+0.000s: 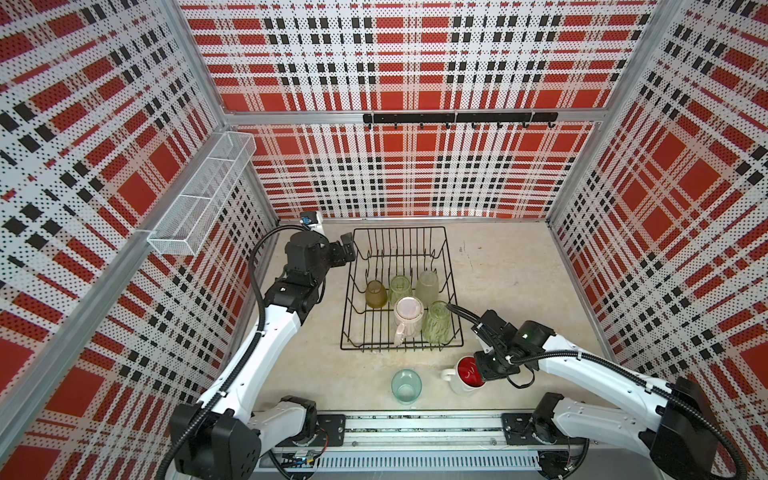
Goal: Load the cups into the dish rack
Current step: 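Grasp the white red-lined mug rim with the right gripper, then lift the red-lined mug toward the rack while the left gripper approaches it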
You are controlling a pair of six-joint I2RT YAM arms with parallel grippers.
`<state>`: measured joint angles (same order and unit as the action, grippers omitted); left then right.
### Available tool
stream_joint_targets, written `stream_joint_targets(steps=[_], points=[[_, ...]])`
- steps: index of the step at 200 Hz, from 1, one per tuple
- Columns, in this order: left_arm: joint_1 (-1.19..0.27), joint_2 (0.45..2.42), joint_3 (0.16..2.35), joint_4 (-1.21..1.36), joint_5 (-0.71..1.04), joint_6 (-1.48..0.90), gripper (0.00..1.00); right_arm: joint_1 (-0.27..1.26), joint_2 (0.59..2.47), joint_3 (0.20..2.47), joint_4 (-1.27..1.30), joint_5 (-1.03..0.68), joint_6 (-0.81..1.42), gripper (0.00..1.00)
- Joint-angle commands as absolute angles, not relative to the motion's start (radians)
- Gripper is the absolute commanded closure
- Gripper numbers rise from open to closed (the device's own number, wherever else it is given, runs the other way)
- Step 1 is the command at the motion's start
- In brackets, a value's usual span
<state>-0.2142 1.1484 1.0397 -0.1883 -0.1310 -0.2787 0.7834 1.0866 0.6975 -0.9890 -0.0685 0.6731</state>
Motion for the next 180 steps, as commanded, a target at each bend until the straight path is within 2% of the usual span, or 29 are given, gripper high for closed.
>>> stream_joint_targets(steps=[1,31,53,99,116,156,180], points=[[-0.189,1.077,1.012,-0.159,-0.222,-0.313,0.02,0.787,1.033,0.717,-1.017,-0.002,0.721,0.99],[-0.173,1.015,1.001,-0.142,-0.276,-0.36,0.02,0.787,0.953,0.753,-1.077,0.108,0.8,1.0],[-0.169,0.976,1.005,-0.137,-0.305,-0.358,0.02,0.787,0.886,0.781,-1.113,0.268,0.897,1.0],[-0.161,0.959,1.017,-0.126,-0.116,-0.406,0.02,0.785,0.797,0.82,-0.994,0.604,1.011,1.0],[-0.158,0.974,1.03,-0.12,-0.013,-0.444,0.02,0.782,0.773,0.828,-0.876,0.697,0.955,1.0],[-0.155,1.032,1.085,-0.147,0.189,-0.501,0.02,0.764,0.778,0.898,-0.807,0.887,0.783,1.0],[-0.158,1.065,1.107,-0.145,0.318,-0.53,0.02,0.764,0.754,0.884,-0.53,0.891,0.487,1.0]])
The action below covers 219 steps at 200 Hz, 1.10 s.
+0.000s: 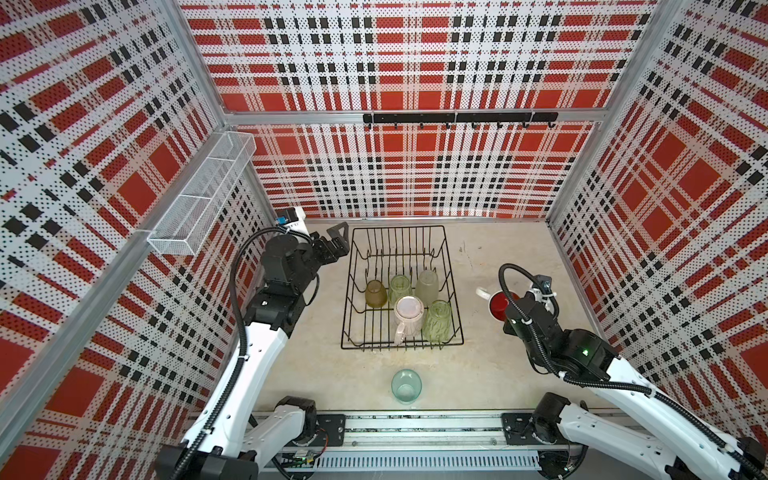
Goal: Load the cups into the dish rack
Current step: 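Lift the red-lined mug toward the rack while the left gripper approaches it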
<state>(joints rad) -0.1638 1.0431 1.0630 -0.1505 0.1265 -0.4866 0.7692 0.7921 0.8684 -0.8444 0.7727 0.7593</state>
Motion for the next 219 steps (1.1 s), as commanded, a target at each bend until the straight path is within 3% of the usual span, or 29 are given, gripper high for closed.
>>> stream_joint_targets(steps=[1,42,63,120,183,219], points=[[-0.158,1.067,1.108,-0.145,0.325,-0.531,0.02,0.764,0.753,0.882,-0.516,0.89,0.475,1.0],[-0.177,1.112,1.078,-0.038,0.596,-0.677,0.01,0.764,0.733,0.724,0.186,0.723,0.029,1.0],[-0.219,1.142,1.071,-0.031,0.669,-0.741,0.04,0.764,0.789,0.688,0.417,0.659,-0.122,1.0],[-0.391,1.206,1.056,-0.045,0.844,-0.759,0.14,0.764,0.923,0.709,0.563,0.404,-0.253,1.0],[-0.425,1.193,1.068,-0.106,0.868,-0.693,0.0,0.764,0.957,0.688,0.578,0.014,-0.272,1.0],[-0.452,1.183,1.031,-0.015,0.953,-0.732,0.02,0.764,0.98,0.699,0.58,-0.089,-0.287,1.0]])
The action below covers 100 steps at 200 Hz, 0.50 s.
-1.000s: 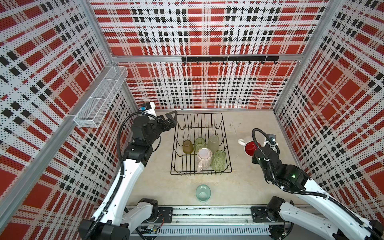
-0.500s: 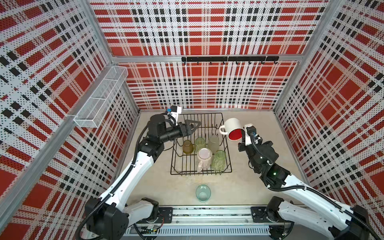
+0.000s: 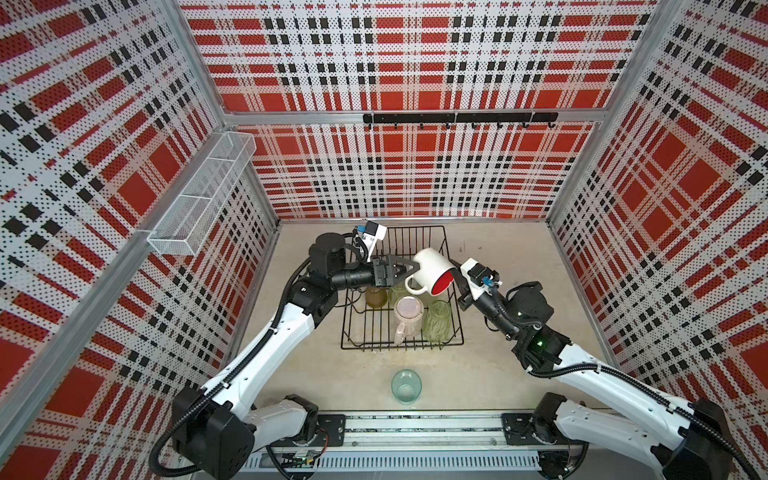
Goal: Load the cups into the dish rack
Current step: 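Lift the red-lined mug toward the rack while the left gripper approaches it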
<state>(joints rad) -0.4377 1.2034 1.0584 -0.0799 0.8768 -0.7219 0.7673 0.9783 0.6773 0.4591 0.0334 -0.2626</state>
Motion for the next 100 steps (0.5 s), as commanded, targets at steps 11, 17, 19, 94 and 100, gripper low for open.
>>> stream_joint_targets(steps=[11,17,19,94,100], points=[[-0.453,1.179,1.014,0.028,0.969,-0.765,0.02,0.764,0.99,0.702,0.58,-0.118,-0.303,1.0],[-0.456,1.177,1.005,0.055,0.983,-0.784,0.02,0.764,0.997,0.705,0.581,-0.124,-0.308,1.0],[-0.458,1.177,1.002,0.065,0.989,-0.789,0.02,0.764,1.0,0.705,0.581,-0.124,-0.31,1.0],[-0.505,1.163,0.955,0.149,1.073,-0.833,0.03,0.764,1.096,0.715,0.725,-0.209,-0.348,1.0],[-0.505,1.161,0.948,0.161,1.08,-0.841,0.03,0.764,1.105,0.715,0.738,-0.23,-0.35,1.0]])
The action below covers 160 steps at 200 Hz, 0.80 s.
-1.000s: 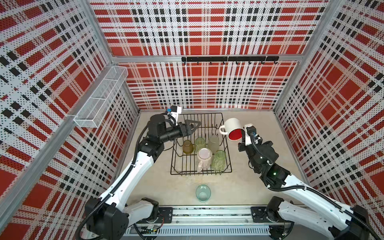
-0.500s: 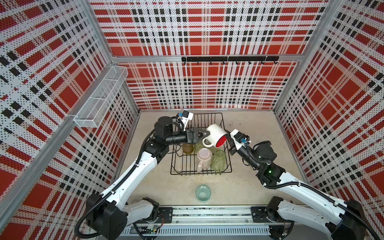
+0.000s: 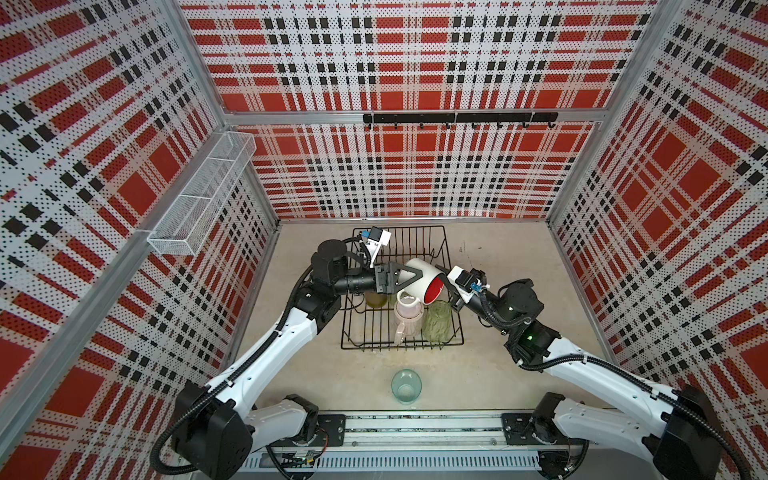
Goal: Load the cups into the dish rack
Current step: 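Lift the red-lined mug toward the rack while the left gripper approaches it, then close the left gripper on the mug body held by the right gripper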
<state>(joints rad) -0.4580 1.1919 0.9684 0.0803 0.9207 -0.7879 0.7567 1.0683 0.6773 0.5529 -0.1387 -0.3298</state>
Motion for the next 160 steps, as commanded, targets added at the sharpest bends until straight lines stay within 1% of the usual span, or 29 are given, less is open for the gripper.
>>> stream_joint_targets(steps=[1,28,71,88,118,160], points=[[-0.505,1.159,0.947,0.164,1.081,-0.843,0.03,0.764,1.106,0.716,0.74,-0.234,-0.35,1.0],[-0.492,1.151,0.909,0.253,1.107,-0.914,0.03,0.764,1.132,0.716,0.823,-0.322,-0.336,1.0],[-0.417,1.116,0.867,0.263,1.113,-0.924,0.0,0.764,1.112,0.707,0.848,-0.299,-0.338,1.0],[-0.439,1.096,0.853,0.314,1.141,-0.936,0.02,0.764,1.091,0.695,0.853,-0.295,-0.351,1.0],[-0.469,1.086,0.841,0.316,1.162,-0.927,0.02,0.764,1.059,0.676,0.902,-0.3,-0.351,1.0],[-0.453,1.103,0.843,0.265,1.15,-0.908,0.02,0.764,1.047,0.715,0.859,-0.391,-0.316,1.0]])
